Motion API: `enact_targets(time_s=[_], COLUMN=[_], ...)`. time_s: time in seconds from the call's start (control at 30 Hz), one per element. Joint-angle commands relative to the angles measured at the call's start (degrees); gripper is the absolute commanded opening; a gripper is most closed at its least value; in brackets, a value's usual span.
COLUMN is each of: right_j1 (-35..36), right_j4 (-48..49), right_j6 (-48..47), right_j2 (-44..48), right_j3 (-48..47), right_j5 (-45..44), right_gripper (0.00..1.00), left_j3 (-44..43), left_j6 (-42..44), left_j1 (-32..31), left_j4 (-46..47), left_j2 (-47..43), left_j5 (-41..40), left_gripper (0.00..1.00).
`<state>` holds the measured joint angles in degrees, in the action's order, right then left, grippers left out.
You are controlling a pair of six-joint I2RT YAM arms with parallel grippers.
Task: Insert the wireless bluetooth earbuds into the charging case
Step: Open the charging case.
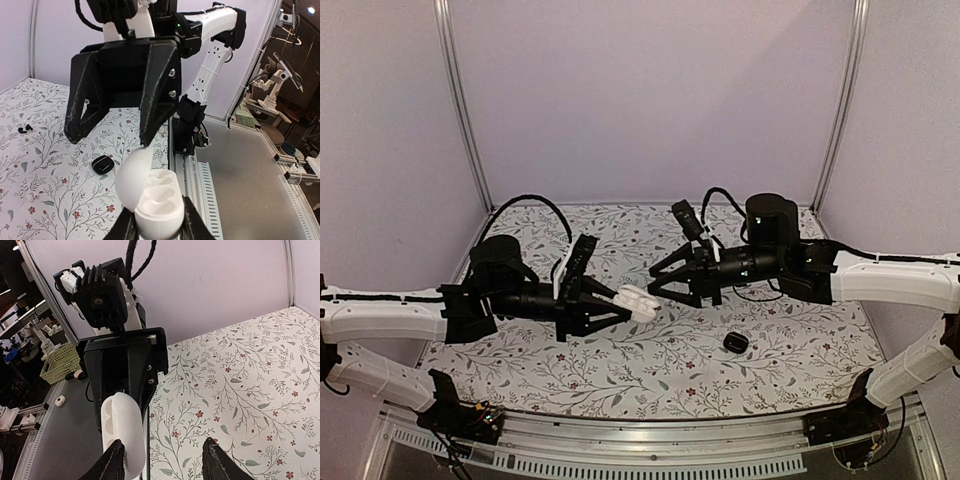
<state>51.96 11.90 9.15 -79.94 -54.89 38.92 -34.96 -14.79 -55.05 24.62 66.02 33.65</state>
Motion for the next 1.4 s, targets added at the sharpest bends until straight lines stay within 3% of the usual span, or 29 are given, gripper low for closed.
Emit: enact_targets(time_s=[0.0, 0.2, 0.4, 0.53, 0.67, 0.8, 1.13, 1.37], right_j1=[-0.2, -0.2, -0.4, -0.3, 1.0, 2.0, 1.7, 0.1], right_j4=[0.1, -0.4, -1.9, -1.4, -2.8, -4.9, -6.8, -5.1], right_j6=[0.3, -0.8, -2.4, -2.8, -3.4, -4.5, -3.6, -1.3], right_j2=[0.3, 1.2, 3.8, 4.0, 2.0, -0.5, -1.4, -0.6], right_j3=[-0.1, 0.0, -0.6, -0.9, -1.9, -3.3, -3.8, -3.2], right_j5=[-1.3, -1.9, -3.1, 0.8, 0.8, -2.1, -8.0, -5.1], right_gripper=[0.51, 0.53, 0.66, 0.75, 0.80, 0.79, 0.67, 0.66], left_j3=[0.3, 0.4, 0.3, 0.1, 0.1, 0.1, 1.1, 1.8], left_j6=[0.5, 0.3, 0.1, 0.2, 0.1, 0.1, -0.1, 0.3], left_j1=[0.2, 0.3, 0.5, 0.5, 0.5, 0.5, 0.5, 0.5], left_j4=[1.2, 0.6, 0.5, 0.3, 0.8, 1.1, 2.4, 2.5], left_j2=[-0.9, -0.9, -0.3, -0.3, -0.3, -0.6, -1.3, -1.5], left_j5=[0.7, -0.7, -1.1, -1.2, -0.6, 0.1, 1.2, 0.6], left_gripper=[0.00, 0.00, 0.00, 0.00, 0.00, 0.00, 0.00, 0.00])
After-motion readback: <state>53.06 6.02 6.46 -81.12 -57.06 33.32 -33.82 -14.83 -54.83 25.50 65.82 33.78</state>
